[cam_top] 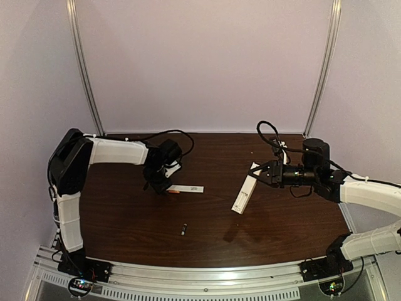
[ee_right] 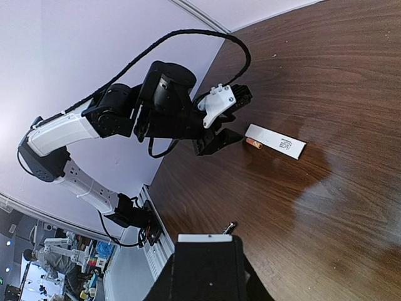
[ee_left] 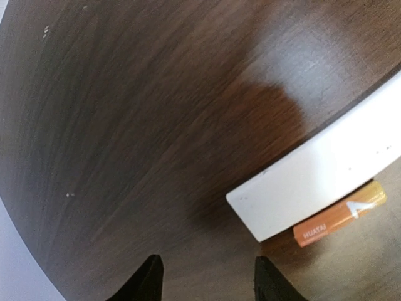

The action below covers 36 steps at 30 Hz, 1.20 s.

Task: Load the batteries into the remote control
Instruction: Move the battery to the center of the board, then pick up the battery from the center of the board.

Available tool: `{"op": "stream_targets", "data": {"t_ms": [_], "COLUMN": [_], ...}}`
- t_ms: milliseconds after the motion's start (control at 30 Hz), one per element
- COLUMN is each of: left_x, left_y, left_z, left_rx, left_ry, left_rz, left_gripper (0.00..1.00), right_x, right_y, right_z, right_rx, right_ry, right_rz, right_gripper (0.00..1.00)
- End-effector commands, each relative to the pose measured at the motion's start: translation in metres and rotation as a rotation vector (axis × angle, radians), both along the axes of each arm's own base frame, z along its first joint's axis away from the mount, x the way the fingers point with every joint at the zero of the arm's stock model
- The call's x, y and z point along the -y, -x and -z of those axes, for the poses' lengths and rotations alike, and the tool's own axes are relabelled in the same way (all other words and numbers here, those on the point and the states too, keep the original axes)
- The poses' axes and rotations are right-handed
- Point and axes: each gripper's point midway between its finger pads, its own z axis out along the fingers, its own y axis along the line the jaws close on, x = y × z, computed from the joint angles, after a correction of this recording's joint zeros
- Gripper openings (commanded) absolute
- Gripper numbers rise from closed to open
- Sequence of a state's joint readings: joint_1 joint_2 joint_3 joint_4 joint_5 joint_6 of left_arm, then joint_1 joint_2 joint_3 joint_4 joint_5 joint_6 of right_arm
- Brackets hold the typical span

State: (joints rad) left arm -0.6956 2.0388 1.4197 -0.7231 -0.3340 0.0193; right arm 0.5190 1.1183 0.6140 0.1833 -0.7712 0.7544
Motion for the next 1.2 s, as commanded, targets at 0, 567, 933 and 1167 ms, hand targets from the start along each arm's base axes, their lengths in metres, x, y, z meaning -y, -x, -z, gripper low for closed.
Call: {"op": "stream_targets", "data": {"t_ms": [0,567,933,1167], "left_x": [0.007,0.022,0.022,0.029], "left_y": [0.002,0.042,0.038,0.031], "left_z": [-0.049,-0.091,-0.056,-0.041], "left_rx": [0.100,0.089,0.076,0.070], "left_ry": [0.217,0.741,0.655,0.621], "left_rz": [-0.157,-0.983,-1.213,-1.251], "left_gripper": [0.52,0.41,0.43,0.43], "right_x": [0.002,0.007,0.015,0.022], "right_y": [0.000,-0.006,-0.004,-0.006], "right_z": [-0.006,-0.013,-0.012,-0.012], "right_rx": [0.035,0.061,0.069,0.075], "right_ry": [-0.004,0.001,0.010,0.022], "right_rz": [-0.004,0.012,0.024,0.037], "right_gripper": [0.07,0.07,0.07,0.07]}}
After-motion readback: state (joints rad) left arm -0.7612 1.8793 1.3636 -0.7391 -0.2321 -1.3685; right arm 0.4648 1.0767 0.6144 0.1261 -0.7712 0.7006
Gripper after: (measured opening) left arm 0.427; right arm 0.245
